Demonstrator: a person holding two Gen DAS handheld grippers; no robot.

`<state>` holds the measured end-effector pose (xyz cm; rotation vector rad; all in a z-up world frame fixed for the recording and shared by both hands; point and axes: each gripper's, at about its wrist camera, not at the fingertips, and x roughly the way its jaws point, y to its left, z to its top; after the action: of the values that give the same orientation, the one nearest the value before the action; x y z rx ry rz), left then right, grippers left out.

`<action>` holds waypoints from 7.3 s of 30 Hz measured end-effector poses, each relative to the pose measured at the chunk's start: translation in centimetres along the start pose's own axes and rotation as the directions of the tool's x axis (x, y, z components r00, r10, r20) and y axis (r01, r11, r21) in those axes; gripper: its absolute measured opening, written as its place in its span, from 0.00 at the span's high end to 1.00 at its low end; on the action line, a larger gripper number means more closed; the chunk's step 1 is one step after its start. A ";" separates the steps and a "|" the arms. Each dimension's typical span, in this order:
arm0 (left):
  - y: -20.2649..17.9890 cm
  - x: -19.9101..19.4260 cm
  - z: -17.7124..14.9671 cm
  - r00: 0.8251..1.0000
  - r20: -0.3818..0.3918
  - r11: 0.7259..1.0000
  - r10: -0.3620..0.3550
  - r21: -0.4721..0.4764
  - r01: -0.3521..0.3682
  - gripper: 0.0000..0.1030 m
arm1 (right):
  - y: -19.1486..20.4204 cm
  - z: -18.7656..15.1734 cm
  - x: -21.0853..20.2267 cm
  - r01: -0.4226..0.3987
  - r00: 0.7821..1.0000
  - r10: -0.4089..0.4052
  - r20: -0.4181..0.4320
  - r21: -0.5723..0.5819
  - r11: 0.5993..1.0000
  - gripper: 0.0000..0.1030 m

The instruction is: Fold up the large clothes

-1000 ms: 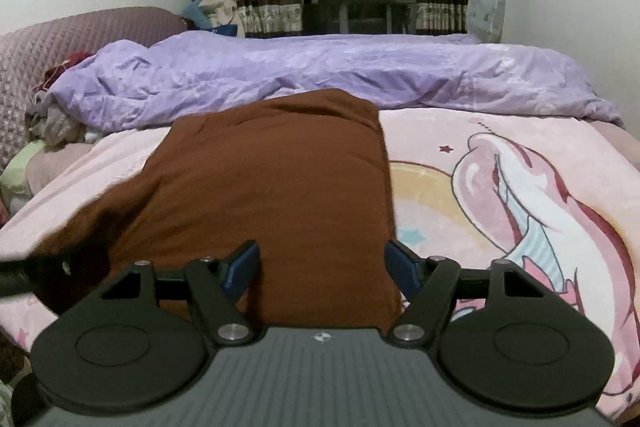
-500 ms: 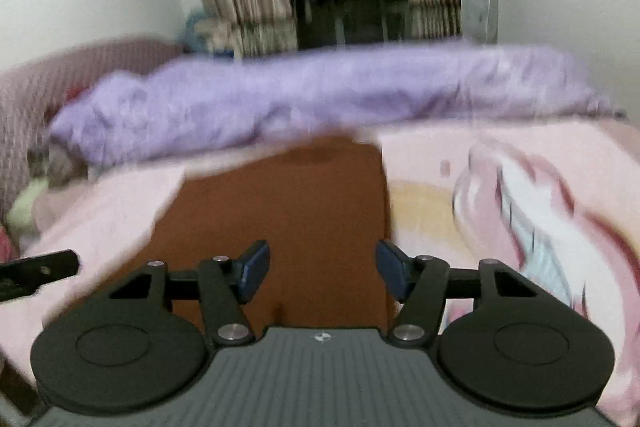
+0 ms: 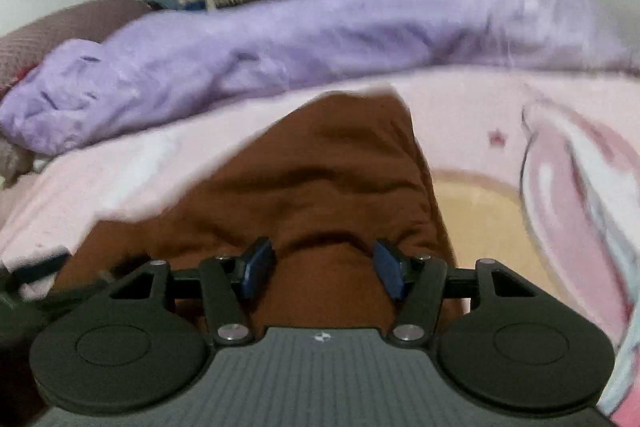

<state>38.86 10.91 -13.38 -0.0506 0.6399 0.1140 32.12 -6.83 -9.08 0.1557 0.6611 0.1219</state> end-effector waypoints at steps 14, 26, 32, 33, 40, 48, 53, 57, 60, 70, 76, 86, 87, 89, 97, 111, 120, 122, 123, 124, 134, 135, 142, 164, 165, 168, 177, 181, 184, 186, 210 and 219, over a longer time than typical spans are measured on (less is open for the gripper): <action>0.7 -5.0 5.0 0.989 0.137 0.998 -0.057 0.007 0.057 0.10 | 0.8 4.6 -2.0 0.004 1.000 -0.003 0.026 -0.065 0.998 0.24; 0.4 1.2 2.5 0.997 -0.042 0.997 -0.071 -0.041 0.069 0.09 | 0.0 3.2 4.8 0.080 0.996 -0.082 -0.047 -0.033 0.996 0.22; 3.4 -6.0 3.5 0.999 0.016 0.998 -0.051 -0.027 0.052 0.10 | -1.6 3.3 -3.3 -0.006 1.000 0.005 -0.016 -0.027 1.000 0.24; 4.2 -7.4 3.4 0.998 0.023 0.997 -0.058 -0.045 0.059 0.10 | -1.4 2.9 -4.6 0.008 1.000 -0.008 -0.006 -0.050 0.999 0.24; 4.2 -14.8 -1.0 0.991 0.041 0.992 -0.127 0.009 0.127 0.10 | 0.5 -1.2 -9.3 -0.085 0.996 0.086 0.001 -0.135 0.987 0.19; 6.4 -12.4 -3.0 0.993 -0.060 0.993 -0.104 -0.055 0.101 0.01 | -2.2 -2.7 -9.0 -0.146 0.989 0.147 0.017 -0.068 0.987 0.06; 10.9 -11.6 -1.9 0.969 -0.140 0.975 -0.202 -0.121 0.186 0.03 | -6.3 -2.3 -9.2 -0.214 0.975 0.210 -0.072 -0.044 0.976 0.05; 9.2 -7.4 -4.0 0.926 -0.284 0.967 -0.250 -0.128 0.222 0.04 | -8.2 -2.9 -6.6 -0.381 0.906 0.398 -0.143 0.132 0.915 0.01; 8.1 -5.6 -4.2 0.898 -0.296 0.942 -0.327 -0.176 0.286 0.05 | -6.6 -3.6 -5.8 -0.357 0.921 0.360 -0.150 0.049 0.933 0.00; 7.5 -4.1 -3.3 0.893 -0.295 0.939 -0.341 -0.149 0.310 0.00 | -4.0 -2.8 -4.2 -0.287 0.943 0.283 -0.174 0.003 0.958 0.00; 7.3 -3.9 -3.5 0.905 -0.246 0.936 -0.346 -0.151 0.317 0.05 | -3.8 -3.0 -4.8 -0.272 0.953 0.267 -0.143 -0.017 0.962 0.00; 4.9 -12.2 -0.1 0.928 -0.074 0.931 -0.365 -0.039 0.363 0.85 | -4.3 0.6 -10.6 -0.268 0.962 0.263 -0.069 -0.094 0.959 0.55; 4.7 -13.0 0.6 0.922 -0.050 0.923 -0.384 -0.045 0.382 0.85 | -4.7 0.9 -11.1 -0.271 0.962 0.267 -0.057 -0.088 0.959 0.55; 3.7 -14.5 2.0 0.906 -0.007 0.906 -0.422 -0.045 0.422 0.85 | -6.3 2.2 -12.6 -0.272 0.962 0.270 -0.029 -0.071 0.960 0.55; -6.8 -13.8 5.8 0.820 0.010 0.820 -0.572 0.009 0.572 0.84 | -16.1 6.1 -19.2 -0.127 0.984 0.129 0.123 -0.029 0.992 0.56; -14.8 -0.7 3.1 0.789 -0.228 0.821 -0.570 -0.177 0.543 0.17 | -26.8 -0.6 -13.8 0.138 0.982 -0.145 0.118 0.068 0.988 0.02; -16.5 -15.7 2.2 0.856 0.080 0.859 -0.510 0.108 0.501 0.14 | -21.8 -1.8 -17.9 0.200 0.952 -0.192 0.240 -0.010 0.980 0.61; -19.4 -14.8 -0.2 0.884 0.013 0.869 -0.468 0.189 0.458 0.12 | -22.8 -3.4 -15.0 0.191 0.975 -0.196 0.107 0.058 0.980 0.67; -20.8 -13.6 -1.8 0.912 -0.063 0.884 -0.406 0.224 0.409 0.11 | -23.5 -4.6 -13.6 0.190 0.977 -0.198 0.082 0.091 0.977 0.67; -22.0 -11.7 -3.1 0.926 -0.123 0.889 -0.356 0.261 0.376 0.06 | -23.9 -5.5 -12.6 0.199 0.973 -0.209 0.095 0.106 0.974 0.67; -19.8 -19.8 -3.4 0.903 0.073 0.884 -0.423 0.254 0.393 0.03 | -23.0 -6.1 -18.0 0.226 0.959 -0.244 0.142 0.132 0.965 0.67; -20.3 -18.8 -4.1 0.921 0.026 0.890 -0.389 0.270 0.368 0.02 | -23.5 -6.4 -17.0 0.245 0.960 -0.260 0.101 0.141 0.959 0.67; -20.8 -17.3 -6.0 0.955 -0.018 0.927 -0.297 0.236 0.293 0.00 | -24.5 -7.5 -17.2 0.227 0.964 -0.245 0.098 0.170 0.959 0.50; -18.7 -31.4 -10.5 0.985 0.077 0.943 -0.151 0.312 0.120 0.00 | -18.8 -12.1 -25.4 0.345 0.930 -0.357 0.085 0.130 0.930 0.06; -18.8 -31.2 -10.6 0.986 0.070 0.942 -0.149 0.314 0.120 0.00 | -18.5 -12.3 -25.5 0.341 0.932 -0.352 0.083 0.127 0.932 0.06; -19.2 -30.7 -11.1 0.988 0.053 0.939 -0.145 0.321 0.120 0.00 | -18.2 -12.8 -25.5 0.344 0.932 -0.354 0.078 0.115 0.932 0.06; -19.1 -30.7 -11.3 0.988 0.034 0.941 -0.154 0.309 0.136 0.00 | -18.2 -13.0 -25.7 0.339 0.934 -0.348 0.079 0.113 0.934 0.06; -19.3 -31.2 -11.3 0.985 0.041 0.940 -0.166 0.309 0.146 0.00 | -18.0 -13.0 -26.0 0.339 0.933 -0.349 0.086 0.117 0.934 0.06; -19.4 -31.4 -11.4 0.984 0.045 0.937 -0.170 0.316 0.148 0.00 | -17.7 -13.0 -26.2 0.340 0.932 -0.351 0.092 0.116 0.933 0.06; -19.4 -31.7 -11.5 0.984 0.047 0.937 -0.174 0.317 0.150 0.00 | -17.6 -13.1 -26.3 0.342 0.931 -0.353 0.094 0.117 0.933 0.06; -19.4 -32.8 -11.6 0.980 0.070 0.934 -0.187 0.322 0.156 0.00 | -17.0 -13.3 -27.3 0.341 0.927 -0.354 0.121 0.116 0.933 0.06; -19.4 -32.8 -11.7 0.979 0.069 0.934 -0.190 0.322 0.158 0.00 | -17.0 -13.3 -27.3 0.342 0.928 -0.354 0.117 0.115 0.933 0.06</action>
<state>8.15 -12.26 -2.88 0.2062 0.5454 -0.1578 3.59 -26.56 -6.16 0.1322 0.5490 -0.2615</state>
